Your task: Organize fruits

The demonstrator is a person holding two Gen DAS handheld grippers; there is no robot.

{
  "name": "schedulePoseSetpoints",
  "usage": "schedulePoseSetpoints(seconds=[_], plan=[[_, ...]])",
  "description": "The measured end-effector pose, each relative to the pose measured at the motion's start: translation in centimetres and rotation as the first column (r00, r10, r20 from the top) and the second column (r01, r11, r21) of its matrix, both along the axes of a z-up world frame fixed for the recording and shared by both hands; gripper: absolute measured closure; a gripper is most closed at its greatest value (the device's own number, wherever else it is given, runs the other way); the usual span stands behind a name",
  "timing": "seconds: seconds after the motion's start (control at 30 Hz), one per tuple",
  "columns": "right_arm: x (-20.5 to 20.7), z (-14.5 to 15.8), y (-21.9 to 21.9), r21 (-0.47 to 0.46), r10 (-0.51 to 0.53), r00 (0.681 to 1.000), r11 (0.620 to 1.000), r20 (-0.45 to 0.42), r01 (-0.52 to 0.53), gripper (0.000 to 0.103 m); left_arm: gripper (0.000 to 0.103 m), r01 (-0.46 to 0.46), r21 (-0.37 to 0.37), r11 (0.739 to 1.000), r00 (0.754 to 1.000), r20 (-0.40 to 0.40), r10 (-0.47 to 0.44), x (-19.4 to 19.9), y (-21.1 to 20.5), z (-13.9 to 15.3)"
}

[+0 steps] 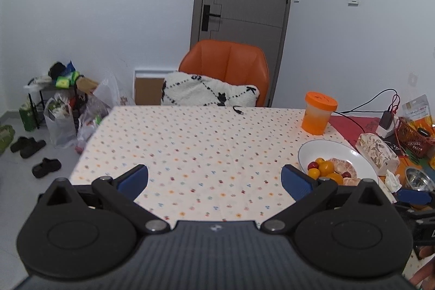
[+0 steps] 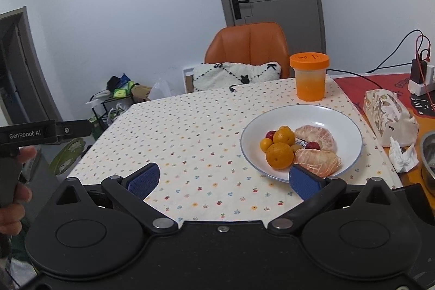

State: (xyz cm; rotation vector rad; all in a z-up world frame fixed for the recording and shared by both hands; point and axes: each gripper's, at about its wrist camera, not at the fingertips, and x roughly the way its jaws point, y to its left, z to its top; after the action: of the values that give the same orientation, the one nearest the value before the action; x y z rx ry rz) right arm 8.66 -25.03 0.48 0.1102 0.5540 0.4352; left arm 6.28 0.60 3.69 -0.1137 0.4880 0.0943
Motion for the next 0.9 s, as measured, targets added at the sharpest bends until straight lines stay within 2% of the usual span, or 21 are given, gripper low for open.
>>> schedulePoseSetpoints(seconds=[0.4,0.57,0.67,0.9], plan=[[-2.2,2.0,-0.6,-0.032,0.021,1.000,0.999,0.015,-0.020,0.000,0.000,-0.030,-0.010,1.000,0.998,0.046,0.030,-3.5,1.4,1.8],[-3.1,2.7,-0.9,-0.016,0.028,1.000,0.999,0.014,-0.028,0.000,0.000,-0.034,-0.001,0.999,0.998,0.056,0.034,-4.9,1.6,2.2],[-3.5,3.1,-1.5,0.033,0.047,0.999,0.998,-0.022,-0.046,0.000,0.000,-0.025,-0.004,1.000,0.999,0.044,0.025,-5.6,1.8,1.9],[-4.9,3.4,-1.6,0.040,0.053,0.998,0.998,-0.026,-0.052,0.000,0.000,-0.052,-0.008,0.999,0.998,0.040,0.053,-7.7,2.6,1.7]])
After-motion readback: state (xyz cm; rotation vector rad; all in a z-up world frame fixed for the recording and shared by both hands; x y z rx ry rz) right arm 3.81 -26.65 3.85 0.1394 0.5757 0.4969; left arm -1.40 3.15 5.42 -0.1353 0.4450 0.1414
